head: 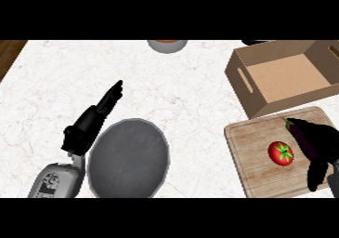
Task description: Pick the eggplant from the cutting board and place it in the cardboard box
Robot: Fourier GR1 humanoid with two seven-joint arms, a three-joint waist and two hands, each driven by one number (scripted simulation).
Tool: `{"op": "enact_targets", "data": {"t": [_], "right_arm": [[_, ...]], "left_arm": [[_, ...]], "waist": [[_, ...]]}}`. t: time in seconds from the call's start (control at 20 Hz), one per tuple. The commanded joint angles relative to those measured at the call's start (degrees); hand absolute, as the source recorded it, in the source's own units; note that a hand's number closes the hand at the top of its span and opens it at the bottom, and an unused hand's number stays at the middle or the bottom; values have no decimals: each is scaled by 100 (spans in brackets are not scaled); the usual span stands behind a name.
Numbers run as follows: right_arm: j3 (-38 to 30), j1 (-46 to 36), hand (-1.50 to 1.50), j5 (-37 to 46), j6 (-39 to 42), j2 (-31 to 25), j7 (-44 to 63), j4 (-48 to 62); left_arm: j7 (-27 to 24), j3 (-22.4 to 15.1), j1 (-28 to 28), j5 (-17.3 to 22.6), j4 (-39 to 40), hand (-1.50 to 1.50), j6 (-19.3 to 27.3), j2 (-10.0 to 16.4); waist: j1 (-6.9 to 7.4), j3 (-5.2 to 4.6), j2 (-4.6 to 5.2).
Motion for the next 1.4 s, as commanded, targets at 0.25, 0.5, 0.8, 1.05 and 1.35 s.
{"op": "enact_targets", "data": {"t": [0.25, 0.5, 0.8, 1.05, 1.35], "right_arm": [[59, -110, 150, 379, -451, 38, -397, 392], [260, 157, 150, -161, -933, -373, -2470, -116], [-132, 255, 150, -682, -1784, -580, -3951, -238], [-795, 543, 150, -1189, -1962, -849, -4390, -827], [-1616, 1032, 150, -2382, -695, -1253, -4421, -2371]], "left_arm": [[46, 87, 257, 37, -257, 0, -190, 58], [60, -84, 249, -136, -262, 0, 70, -182], [117, 150, 308, 65, -436, 0, -221, 133], [-12, 105, 45, -169, 74, 0, -68, -20], [107, 140, 67, -140, -164, 0, -66, -41]], "waist": [[8, 80, 40], [-39, 86, 22], [-19, 85, 24], [-83, 79, 31], [-103, 75, 17]]}}
